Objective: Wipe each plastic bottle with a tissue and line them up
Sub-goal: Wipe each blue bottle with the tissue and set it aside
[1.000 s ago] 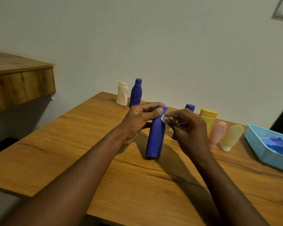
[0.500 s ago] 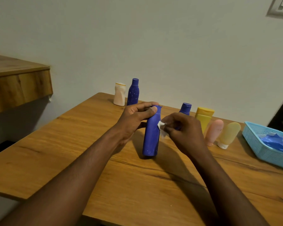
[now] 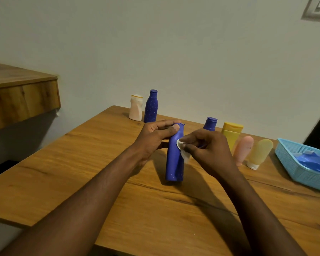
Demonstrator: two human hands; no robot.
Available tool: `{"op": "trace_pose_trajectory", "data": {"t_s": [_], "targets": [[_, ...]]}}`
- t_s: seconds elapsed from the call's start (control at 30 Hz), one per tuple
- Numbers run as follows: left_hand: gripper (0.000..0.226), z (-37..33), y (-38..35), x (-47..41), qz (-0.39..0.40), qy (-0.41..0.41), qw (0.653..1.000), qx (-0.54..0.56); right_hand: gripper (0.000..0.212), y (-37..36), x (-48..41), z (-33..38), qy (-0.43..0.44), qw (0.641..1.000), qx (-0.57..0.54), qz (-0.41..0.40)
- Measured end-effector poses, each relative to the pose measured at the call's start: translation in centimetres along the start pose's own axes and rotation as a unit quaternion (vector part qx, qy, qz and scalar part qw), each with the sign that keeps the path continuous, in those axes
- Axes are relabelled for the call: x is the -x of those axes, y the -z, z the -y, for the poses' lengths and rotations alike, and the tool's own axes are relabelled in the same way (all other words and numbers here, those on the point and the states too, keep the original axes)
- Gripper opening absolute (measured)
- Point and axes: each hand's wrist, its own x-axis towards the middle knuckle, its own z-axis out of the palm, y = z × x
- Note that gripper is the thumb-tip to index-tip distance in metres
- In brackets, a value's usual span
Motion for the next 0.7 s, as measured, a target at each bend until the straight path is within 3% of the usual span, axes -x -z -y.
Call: {"op": "trace_pose_trajectory", "data": {"t_s": [0.17, 0.27, 0.43, 0.7], "targets": [[0.027, -0.1, -0.1, 0.0, 0.013, -0.002, 1.0, -0.001, 0.011, -0.1, 0.0, -0.1, -0.003, 0.997, 0.007, -0.079], [0.027, 0.0, -0.2, 0.0, 0.023, -0.003, 1.0, -0.006, 0.016, -0.2, 0.1, 0.1, 0.026, 0.997, 0.005, -0.079], [0.027, 0.1, 0.2, 0.0, 0.017, 0.006, 1.0, 0.004, 0.017, -0.3, 0.2, 0.4, 0.065, 0.997, 0.01, 0.04], [0.024, 0.2, 0.2, -0.1, -0.007, 0.014, 1.0, -0.001, 0.015, 1.7, -0.1, -0.1, -0.038, 0.952, -0.041, 0.3]]}}
